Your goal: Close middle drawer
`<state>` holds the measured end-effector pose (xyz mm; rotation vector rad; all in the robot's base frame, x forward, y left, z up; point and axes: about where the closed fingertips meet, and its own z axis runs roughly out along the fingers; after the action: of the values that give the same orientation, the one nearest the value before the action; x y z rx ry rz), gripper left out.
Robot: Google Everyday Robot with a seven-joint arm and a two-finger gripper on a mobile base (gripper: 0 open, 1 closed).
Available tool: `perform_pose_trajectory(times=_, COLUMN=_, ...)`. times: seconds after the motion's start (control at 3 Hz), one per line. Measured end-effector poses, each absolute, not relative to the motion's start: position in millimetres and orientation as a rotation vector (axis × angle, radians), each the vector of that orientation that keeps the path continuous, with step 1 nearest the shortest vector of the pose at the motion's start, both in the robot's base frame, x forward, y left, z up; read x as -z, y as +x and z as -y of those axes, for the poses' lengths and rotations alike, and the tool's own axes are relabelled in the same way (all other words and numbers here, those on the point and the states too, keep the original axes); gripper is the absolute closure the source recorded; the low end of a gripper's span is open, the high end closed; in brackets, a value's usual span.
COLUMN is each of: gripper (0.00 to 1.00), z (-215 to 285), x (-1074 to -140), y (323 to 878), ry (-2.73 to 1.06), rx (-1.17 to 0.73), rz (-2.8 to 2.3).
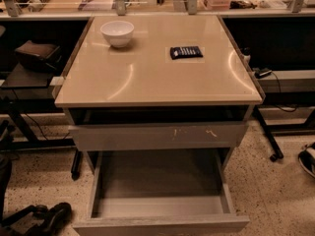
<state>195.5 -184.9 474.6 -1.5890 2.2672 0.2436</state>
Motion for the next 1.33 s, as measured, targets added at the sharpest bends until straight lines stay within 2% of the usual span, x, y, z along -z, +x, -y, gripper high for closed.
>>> perform_pose_trajectory(times=0.33, gripper=0.0, z=192.2, x=-462.0, y=179.9, ry=-1.652, rx=-0.208, rz=-2.268)
perform_pose_trajectory(times=1.0, gripper=0.0, z=208.4, x=-438.8, y=183.8, ry=-1.651, rx=-0.165, rz=-2.274)
perform_pose_trajectory(times=1.33, gripper=0.0, z=206.2, x=-420.7, y=219.6, ry=-1.632, rx=-0.105, rz=-2.215)
